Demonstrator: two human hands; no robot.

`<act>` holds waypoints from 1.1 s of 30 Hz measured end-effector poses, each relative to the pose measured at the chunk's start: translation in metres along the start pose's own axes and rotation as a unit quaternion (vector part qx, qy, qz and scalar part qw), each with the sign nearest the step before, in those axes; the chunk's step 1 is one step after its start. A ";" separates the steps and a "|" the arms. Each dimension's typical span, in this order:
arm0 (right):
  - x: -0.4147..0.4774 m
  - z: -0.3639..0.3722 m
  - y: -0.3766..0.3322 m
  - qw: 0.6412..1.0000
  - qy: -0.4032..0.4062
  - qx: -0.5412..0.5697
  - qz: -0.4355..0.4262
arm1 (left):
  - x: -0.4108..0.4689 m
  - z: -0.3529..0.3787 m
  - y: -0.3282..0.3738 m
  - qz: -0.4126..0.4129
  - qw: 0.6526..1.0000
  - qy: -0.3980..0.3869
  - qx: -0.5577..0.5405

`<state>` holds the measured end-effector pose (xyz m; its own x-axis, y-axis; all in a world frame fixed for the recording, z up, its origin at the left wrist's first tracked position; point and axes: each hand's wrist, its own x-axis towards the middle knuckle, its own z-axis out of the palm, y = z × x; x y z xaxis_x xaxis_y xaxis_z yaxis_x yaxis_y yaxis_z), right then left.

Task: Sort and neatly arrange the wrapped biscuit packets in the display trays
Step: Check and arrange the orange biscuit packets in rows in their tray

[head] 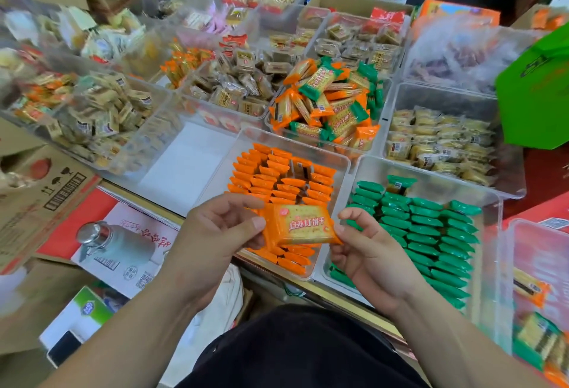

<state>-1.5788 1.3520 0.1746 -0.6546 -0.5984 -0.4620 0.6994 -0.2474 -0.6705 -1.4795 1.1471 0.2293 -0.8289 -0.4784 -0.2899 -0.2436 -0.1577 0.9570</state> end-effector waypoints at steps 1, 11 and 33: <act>-0.001 0.001 -0.001 1.000 -0.001 0.002 -0.001 | -0.001 0.001 0.001 0.004 1.000 0.000 0.016; -0.008 0.000 -0.013 0.989 -0.009 -0.144 0.025 | -0.003 -0.004 0.008 0.005 0.986 0.027 0.163; 0.009 -0.005 -0.006 0.989 -0.012 -0.148 0.005 | 0.023 -0.007 -0.030 -0.156 0.987 0.018 0.022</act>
<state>-1.5903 1.3517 0.1717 -0.6388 -0.6183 -0.4579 0.5888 -0.0099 -0.8082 -1.4874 1.1350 0.1942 -0.6916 -0.4432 -0.5703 -0.5062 -0.2658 0.8204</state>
